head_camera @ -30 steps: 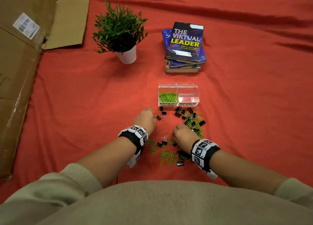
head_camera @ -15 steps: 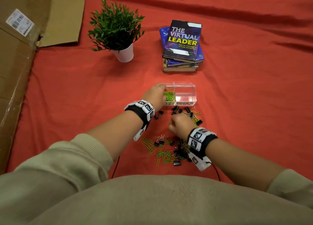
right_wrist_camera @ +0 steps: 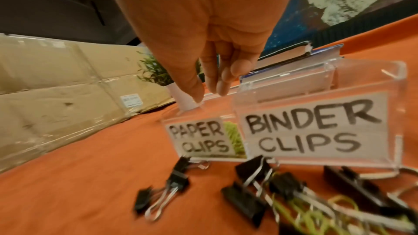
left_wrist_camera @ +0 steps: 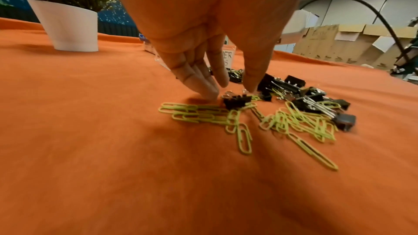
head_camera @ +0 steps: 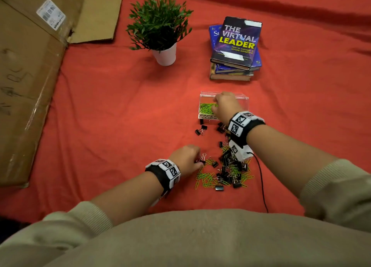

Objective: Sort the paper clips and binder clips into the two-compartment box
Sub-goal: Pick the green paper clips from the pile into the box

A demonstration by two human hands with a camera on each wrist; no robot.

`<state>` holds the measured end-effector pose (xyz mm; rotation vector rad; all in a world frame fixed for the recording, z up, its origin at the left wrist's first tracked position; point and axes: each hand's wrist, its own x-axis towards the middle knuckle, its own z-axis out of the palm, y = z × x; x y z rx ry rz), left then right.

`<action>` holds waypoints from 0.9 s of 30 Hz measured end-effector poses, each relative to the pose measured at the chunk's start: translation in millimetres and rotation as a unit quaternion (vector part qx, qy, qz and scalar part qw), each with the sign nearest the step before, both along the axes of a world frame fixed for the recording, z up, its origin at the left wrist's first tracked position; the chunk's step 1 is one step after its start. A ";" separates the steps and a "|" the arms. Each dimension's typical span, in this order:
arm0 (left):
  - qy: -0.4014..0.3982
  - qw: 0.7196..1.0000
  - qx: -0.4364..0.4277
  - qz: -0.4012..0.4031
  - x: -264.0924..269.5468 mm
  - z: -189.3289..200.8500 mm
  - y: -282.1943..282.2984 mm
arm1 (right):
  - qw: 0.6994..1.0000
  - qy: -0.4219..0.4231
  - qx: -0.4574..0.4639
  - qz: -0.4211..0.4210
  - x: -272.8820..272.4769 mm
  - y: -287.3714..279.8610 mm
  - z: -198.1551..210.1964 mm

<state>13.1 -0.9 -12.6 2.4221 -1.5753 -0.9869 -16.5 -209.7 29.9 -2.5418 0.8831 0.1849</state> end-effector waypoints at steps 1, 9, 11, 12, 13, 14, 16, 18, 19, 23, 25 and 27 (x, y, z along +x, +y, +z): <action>-0.006 1.000 0.004 -0.004 -2.8 -3.2 1.7 | 1.000 -0.015 -0.003 0.013 -5.9 9.8 -0.7; -0.007 0.998 -0.051 0.040 6.7 4.1 -11.9 | 0.976 0.101 0.102 0.164 -68.4 93.1 -30.3; 0.003 0.995 -0.075 0.070 15.8 7.9 -17.8 | 0.978 0.089 0.094 0.161 -72.8 100.0 -38.1; 0.009 0.993 -0.082 0.079 19.7 9.0 -20.4 | 0.980 0.084 0.090 0.158 -72.9 101.3 -40.8; 0.011 0.993 -0.083 0.083 22.5 10.8 -22.2 | 0.981 0.080 0.088 0.152 -72.6 100.9 -42.0; 0.010 0.993 -0.084 0.083 24.6 11.5 -23.2 | 0.983 0.073 0.087 0.145 -72.4 98.5 -43.2; 0.004 0.994 -0.082 0.077 27.6 12.7 -22.1 | 0.988 0.055 0.084 0.118 -73.7 87.9 -43.1; 0.001 0.996 -0.065 0.067 30.4 12.7 -16.6 | 0.994 0.031 0.072 0.080 -78.0 72.8 -42.3; 0.001 0.997 -0.045 0.058 31.7 13.2 -12.4 | 0.996 0.020 0.062 0.064 -80.7 66.4 -40.5; 0.001 1.000 0.025 0.001 35.3 11.4 7.5 | 0.993 0.023 0.055 0.100 -89.4 64.6 -33.4; -0.007 0.999 0.040 -0.026 34.8 9.1 16.8 | 0.985 0.055 0.065 0.148 -93.1 75.6 -31.7; -0.012 0.998 0.040 -0.040 33.6 7.0 24.1 | 0.981 0.078 0.062 0.168 -96.6 81.5 -34.9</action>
